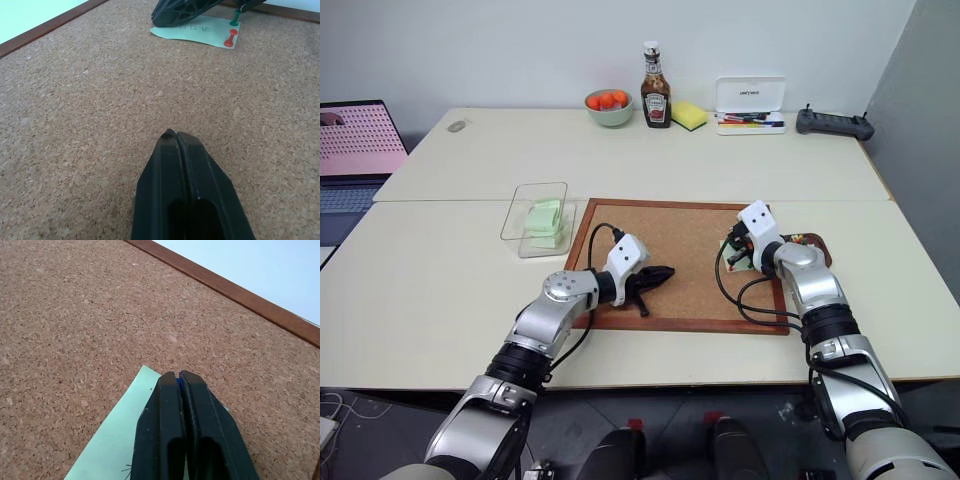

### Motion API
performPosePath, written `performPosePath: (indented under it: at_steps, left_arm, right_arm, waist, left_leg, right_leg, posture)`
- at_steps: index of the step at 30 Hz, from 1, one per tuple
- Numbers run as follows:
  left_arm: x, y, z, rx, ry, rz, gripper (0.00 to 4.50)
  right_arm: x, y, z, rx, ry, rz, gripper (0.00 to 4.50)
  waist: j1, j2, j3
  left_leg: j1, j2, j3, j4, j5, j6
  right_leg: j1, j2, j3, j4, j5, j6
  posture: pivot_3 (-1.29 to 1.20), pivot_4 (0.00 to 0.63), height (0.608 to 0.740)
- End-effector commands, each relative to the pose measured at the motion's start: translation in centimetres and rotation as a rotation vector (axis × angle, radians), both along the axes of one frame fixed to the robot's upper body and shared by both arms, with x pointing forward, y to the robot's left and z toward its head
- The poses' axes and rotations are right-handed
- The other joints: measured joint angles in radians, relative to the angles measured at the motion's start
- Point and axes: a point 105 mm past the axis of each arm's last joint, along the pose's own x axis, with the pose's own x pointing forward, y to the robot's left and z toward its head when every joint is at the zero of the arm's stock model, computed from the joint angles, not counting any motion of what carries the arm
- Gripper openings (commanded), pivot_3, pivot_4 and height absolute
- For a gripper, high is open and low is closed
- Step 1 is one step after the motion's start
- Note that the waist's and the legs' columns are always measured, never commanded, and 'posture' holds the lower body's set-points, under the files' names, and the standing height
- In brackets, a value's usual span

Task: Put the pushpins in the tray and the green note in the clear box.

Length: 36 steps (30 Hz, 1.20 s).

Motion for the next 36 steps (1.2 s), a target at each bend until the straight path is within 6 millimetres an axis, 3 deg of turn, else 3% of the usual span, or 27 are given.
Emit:
performPosePath:
  at_steps: [1, 24, 30, 36]
  left_arm:
    - [-0.7, -0.1, -1.3, 0.031, 0.044, -0.02, 0.0]
    - [-1.0, 0.1, -2.4, 0.049, 0.076, -0.009, 0.0]
    - [-1.0, 0.0, -2.4, 0.047, 0.074, -0.008, 0.0]
    - [-1.0, 0.1, -2.4, 0.047, 0.073, -0.009, 0.0]
  right_arm:
    - [0.0, 1.5, 3.5, 0.044, -0.127, 0.069, 0.01]
    - [-0.5, 1.1, 6.6, 0.052, -0.228, 0.05, 0.01]
    - [-1.3, -3.1, 7.8, -0.021, -0.271, -0.049, 0.01]
    - [-3.4, -8.2, 5.3, -0.285, -0.217, -0.109, 0.01]
  waist:
    - [0.0, 0.0, 0.0]
    - [0.0, 0.0, 0.0]
    - [0.001, 0.0, 0.0]
    - [0.002, 0.0, 0.0]
  left_leg:
    - [0.0, 0.0, 0.0, 0.0, 0.0, 0.0]
    - [0.0, 0.0, 0.0, 0.0, 0.0, 0.0]
    - [0.0, 0.0, 0.0, 0.0, 0.0, 0.0]
    - [0.0, 0.0, 0.0, 0.0, 0.0, 0.0]
  right_leg:
    - [0.0, 0.0, 0.0, 0.0, 0.0, 0.0]
    - [0.0, 0.0, 0.0, 0.0, 0.0, 0.0]
    - [0.0, 0.0, 0.0, 0.0, 0.0, 0.0]
    - [0.0, 0.0, 0.0, -0.001, 0.0, 0.0]
  posture:
    - [0.0, 0.15, 0.74]
    - [0.0, 0.15, 0.74]
    - [0.0, 0.15, 0.74]
    - [0.0, 0.15, 0.74]
